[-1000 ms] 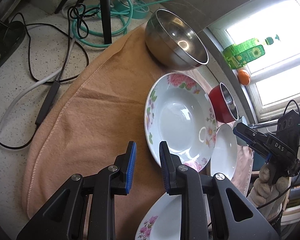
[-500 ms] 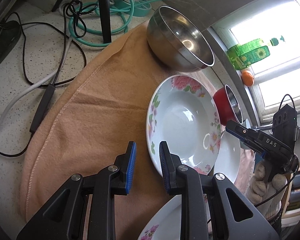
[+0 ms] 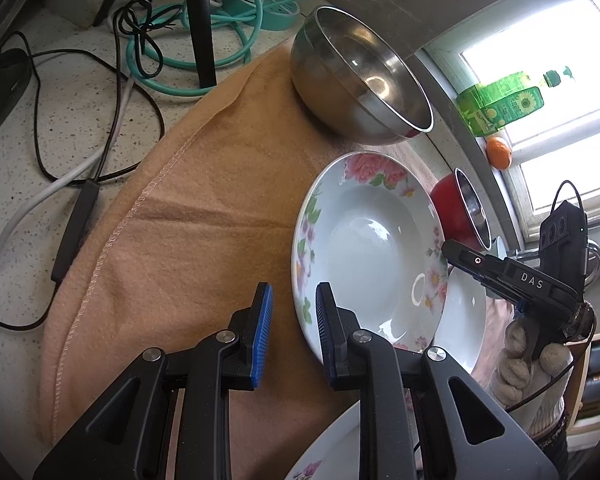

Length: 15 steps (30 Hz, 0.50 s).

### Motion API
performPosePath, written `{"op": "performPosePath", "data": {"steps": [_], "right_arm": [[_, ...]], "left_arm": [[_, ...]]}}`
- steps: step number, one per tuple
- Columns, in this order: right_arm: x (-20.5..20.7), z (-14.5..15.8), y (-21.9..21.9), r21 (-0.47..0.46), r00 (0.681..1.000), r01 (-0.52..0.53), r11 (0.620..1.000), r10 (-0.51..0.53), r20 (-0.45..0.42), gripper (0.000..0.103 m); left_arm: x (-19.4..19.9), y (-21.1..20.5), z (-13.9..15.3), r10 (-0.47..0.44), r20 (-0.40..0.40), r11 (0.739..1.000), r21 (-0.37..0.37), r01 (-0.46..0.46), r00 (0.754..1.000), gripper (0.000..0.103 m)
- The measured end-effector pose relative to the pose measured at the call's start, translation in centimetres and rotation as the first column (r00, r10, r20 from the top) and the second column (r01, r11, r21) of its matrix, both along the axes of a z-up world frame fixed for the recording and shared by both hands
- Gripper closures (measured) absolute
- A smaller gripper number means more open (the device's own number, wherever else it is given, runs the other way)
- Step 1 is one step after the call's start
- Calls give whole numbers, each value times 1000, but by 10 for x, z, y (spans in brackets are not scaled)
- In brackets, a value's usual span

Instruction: Organize plates and bowls

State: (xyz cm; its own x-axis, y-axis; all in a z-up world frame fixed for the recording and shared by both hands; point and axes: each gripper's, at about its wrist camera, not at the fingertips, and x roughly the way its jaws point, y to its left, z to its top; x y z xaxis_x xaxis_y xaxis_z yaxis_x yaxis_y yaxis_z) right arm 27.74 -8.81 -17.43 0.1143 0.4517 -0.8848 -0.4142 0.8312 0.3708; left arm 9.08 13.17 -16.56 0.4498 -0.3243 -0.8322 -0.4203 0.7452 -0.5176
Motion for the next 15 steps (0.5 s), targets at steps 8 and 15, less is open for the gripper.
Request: {"op": "performPosePath", "data": {"steps": [8, 15], "right_arm": [[2, -2, -1, -5, 1000, 1, 1000, -1, -7, 93], [2, -4, -2, -11, 1000, -3, 1000, 3, -7, 94]], "left_arm": [[5, -3, -1, -16, 2, 1000, 6, 16, 1000, 87], [9, -7, -1, -33, 2, 999, 29, 33, 999, 90]]}}
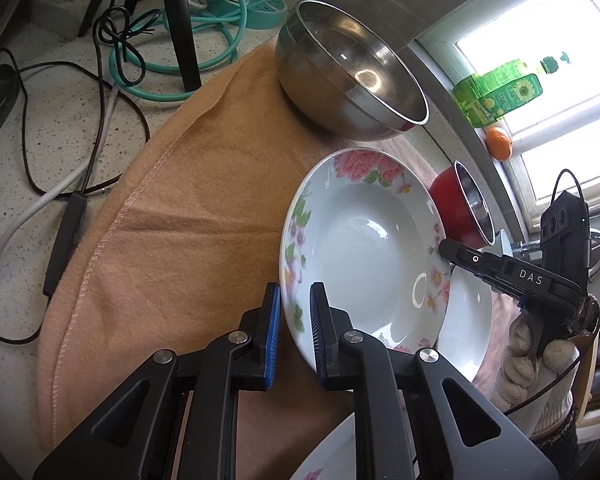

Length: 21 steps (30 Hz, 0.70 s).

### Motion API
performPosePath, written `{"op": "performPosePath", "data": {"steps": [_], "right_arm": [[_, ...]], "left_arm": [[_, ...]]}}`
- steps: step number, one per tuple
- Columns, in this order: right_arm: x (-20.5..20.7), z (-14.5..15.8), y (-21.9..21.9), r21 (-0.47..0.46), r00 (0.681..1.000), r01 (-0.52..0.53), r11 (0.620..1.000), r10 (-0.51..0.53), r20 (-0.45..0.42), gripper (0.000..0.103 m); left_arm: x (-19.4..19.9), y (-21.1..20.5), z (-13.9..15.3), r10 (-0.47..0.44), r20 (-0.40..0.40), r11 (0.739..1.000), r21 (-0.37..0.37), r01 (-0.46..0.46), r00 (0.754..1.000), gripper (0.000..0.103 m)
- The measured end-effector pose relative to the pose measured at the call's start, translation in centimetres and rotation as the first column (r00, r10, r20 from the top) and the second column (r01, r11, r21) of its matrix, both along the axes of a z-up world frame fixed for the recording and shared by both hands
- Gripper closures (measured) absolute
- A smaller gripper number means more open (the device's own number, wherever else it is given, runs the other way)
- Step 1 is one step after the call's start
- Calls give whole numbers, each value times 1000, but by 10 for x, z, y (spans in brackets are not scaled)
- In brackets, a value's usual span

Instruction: Organize plates and bowls

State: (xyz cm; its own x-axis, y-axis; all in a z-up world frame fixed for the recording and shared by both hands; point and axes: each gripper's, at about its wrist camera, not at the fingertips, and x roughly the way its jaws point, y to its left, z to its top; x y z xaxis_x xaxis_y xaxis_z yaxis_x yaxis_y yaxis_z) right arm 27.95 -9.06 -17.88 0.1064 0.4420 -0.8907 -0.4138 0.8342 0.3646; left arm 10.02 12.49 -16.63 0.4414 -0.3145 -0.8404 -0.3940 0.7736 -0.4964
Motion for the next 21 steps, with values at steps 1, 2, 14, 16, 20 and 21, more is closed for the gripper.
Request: {"op": "performPosePath", "data": {"steps": [1, 2, 14, 16, 20, 21], "right_arm": [[0, 0, 0, -1, 1000, -2, 1000, 2, 1, 94], [0, 0, 0, -2, 1000, -5, 1000, 5, 3, 94], [-5, 0, 2, -3, 1000, -7, 1000, 7, 6, 94], [-6, 1, 1, 0, 1000, -4, 1000, 4, 3, 94], [-10, 3, 3, 8, 1000, -9, 1000, 9, 5, 94], [-11, 4, 3, 12, 1000, -9, 1000, 9, 6, 94]], "left_arm": [[0, 0, 0, -1, 1, 1000, 2, 1, 1000, 90], [0, 0, 1, -3, 1, 1000, 6, 3, 1000, 90], [2, 0, 5, -14, 12, 999, 45, 13, 1000, 90], [1, 0, 6, -11, 13, 999, 49, 10, 1000, 90], [-1, 4, 9, 0, 19, 999, 52, -1, 1000, 90], [-1, 5, 11, 0, 21, 999, 53, -1, 1000, 90]]}}
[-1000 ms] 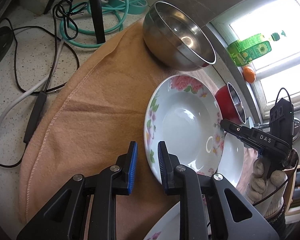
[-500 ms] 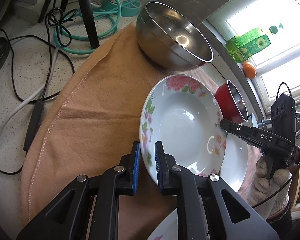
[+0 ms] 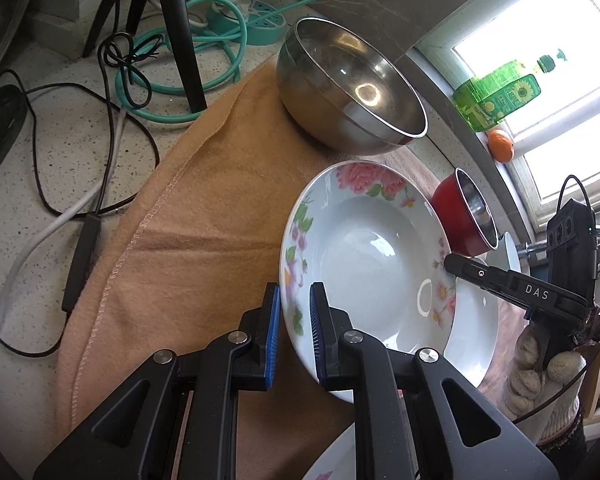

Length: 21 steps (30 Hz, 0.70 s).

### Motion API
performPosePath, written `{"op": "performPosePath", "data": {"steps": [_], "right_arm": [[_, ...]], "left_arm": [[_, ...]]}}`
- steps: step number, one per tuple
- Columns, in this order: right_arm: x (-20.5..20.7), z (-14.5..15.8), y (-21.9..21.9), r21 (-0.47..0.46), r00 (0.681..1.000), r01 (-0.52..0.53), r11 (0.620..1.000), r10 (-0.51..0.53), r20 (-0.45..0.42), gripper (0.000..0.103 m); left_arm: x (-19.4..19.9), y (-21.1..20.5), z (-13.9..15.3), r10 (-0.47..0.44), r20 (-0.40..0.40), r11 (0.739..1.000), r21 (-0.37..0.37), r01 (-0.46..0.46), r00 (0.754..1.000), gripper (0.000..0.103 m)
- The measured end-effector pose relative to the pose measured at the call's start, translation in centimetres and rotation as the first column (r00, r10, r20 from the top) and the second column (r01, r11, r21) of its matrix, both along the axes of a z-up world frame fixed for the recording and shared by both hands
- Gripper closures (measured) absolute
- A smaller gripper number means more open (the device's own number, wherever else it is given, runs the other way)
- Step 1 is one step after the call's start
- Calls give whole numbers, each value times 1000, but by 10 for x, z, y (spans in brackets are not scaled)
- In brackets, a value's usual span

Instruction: Organize plates and bowls

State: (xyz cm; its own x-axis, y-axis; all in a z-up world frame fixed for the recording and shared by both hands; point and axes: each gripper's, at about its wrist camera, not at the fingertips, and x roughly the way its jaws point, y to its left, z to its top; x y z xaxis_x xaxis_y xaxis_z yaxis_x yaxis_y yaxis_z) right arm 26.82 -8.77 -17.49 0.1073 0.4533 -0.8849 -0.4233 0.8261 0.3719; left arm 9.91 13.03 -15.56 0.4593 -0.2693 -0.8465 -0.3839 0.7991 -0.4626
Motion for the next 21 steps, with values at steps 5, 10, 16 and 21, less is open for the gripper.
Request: {"op": "performPosePath", "data": {"steps": [5, 10, 16, 21], "right_arm": [[-5, 4, 2, 9, 1000, -5, 1000, 5, 8, 94], [-13, 9, 4, 10, 1000, -13, 1000, 13, 14, 94], [-24, 17, 0, 21, 1000, -14, 1000, 14, 25, 94], [-35, 19, -11, 27, 1000, -5, 1000, 4, 21, 94]], "left_arm": [[-5, 4, 6, 0, 13, 1000, 11, 0, 1000, 90], [-9, 4, 8, 4, 16, 1000, 8, -4, 1000, 90], [-18, 1, 15, -7, 25, 1000, 0, 7, 1000, 90], [-24, -6, 19, -19, 28, 1000, -6, 19, 999, 90]]}}
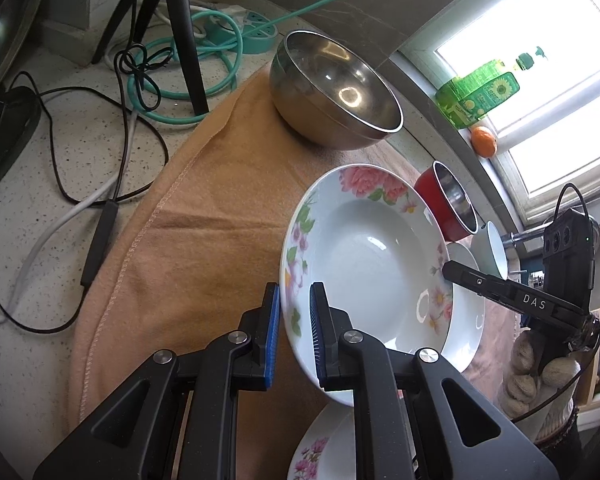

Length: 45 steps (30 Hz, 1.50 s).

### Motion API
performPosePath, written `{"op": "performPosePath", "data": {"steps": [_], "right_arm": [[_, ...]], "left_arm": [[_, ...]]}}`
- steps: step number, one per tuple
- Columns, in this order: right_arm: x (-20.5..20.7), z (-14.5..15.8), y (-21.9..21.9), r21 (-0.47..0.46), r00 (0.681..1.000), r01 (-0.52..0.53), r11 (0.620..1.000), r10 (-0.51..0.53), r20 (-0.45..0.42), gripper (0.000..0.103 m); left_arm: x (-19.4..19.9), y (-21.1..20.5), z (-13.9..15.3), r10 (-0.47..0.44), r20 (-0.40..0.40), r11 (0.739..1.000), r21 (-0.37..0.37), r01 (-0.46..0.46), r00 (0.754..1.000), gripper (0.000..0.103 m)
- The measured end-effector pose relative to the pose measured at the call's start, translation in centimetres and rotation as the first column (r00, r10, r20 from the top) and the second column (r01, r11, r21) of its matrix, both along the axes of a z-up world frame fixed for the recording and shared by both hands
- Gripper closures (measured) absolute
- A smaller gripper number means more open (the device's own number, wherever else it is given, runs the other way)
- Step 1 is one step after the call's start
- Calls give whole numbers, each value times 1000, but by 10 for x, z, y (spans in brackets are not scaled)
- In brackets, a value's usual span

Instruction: Organize plates and bowls

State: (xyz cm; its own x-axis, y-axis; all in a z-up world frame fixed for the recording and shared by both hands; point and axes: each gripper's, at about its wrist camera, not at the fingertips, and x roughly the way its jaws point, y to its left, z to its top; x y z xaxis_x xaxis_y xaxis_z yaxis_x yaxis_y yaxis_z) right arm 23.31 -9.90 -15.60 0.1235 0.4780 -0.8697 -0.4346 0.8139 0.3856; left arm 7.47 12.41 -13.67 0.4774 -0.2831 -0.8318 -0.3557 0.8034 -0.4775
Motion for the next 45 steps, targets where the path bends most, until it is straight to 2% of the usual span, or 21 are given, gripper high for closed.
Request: {"op": "performPosePath", "data": {"steps": [13, 29, 45], "right_arm": [[-40, 8, -27, 21, 999, 32, 999, -32, 14, 94], [-87, 2, -68, 61, 994, 104, 993, -103, -22, 94], [-116, -1, -91, 84, 988, 156, 984, -154, -27, 94]], "left_arm": [[-24, -19, 3, -55, -10, 998, -4, 55, 998, 90], [-50, -43, 0, -127, -41, 992, -4, 127, 991, 90], [-61, -60, 1, -171, -48, 985, 3, 172, 984, 90]]}}
